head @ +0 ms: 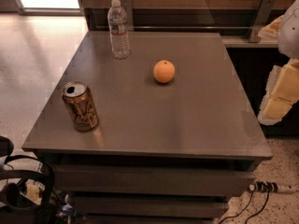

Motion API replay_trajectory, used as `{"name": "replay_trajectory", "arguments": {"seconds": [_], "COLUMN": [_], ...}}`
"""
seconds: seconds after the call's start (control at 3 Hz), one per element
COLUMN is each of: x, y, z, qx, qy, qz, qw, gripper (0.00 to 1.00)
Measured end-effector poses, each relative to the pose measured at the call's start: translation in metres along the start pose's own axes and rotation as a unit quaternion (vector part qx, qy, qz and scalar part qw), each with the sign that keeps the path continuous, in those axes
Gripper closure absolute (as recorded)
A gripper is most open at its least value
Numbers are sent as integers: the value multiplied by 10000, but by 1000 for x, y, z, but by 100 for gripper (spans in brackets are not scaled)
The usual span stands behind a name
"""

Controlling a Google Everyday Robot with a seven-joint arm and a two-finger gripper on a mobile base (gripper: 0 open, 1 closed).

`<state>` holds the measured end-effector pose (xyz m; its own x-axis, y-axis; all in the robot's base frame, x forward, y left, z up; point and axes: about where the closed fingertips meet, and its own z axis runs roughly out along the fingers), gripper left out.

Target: Pick orange can

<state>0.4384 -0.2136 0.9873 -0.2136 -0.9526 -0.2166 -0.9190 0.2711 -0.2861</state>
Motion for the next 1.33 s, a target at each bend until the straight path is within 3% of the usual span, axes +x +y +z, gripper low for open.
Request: {"name": "replay_trajectory", "arguments": {"seconds": [0.33, 0.67, 1.0, 1.33], "x": [0, -7, -37, -71], "y": [0, 1, 11, 25], "z": [0, 3, 22, 46], "qx": [1, -3, -188, -457], "qy": [0, -252, -1151, -2037], "qz": [0, 43, 232, 457], "qw": [10000, 9997, 9929, 9769], "gripper": [0, 0, 0, 0]}}
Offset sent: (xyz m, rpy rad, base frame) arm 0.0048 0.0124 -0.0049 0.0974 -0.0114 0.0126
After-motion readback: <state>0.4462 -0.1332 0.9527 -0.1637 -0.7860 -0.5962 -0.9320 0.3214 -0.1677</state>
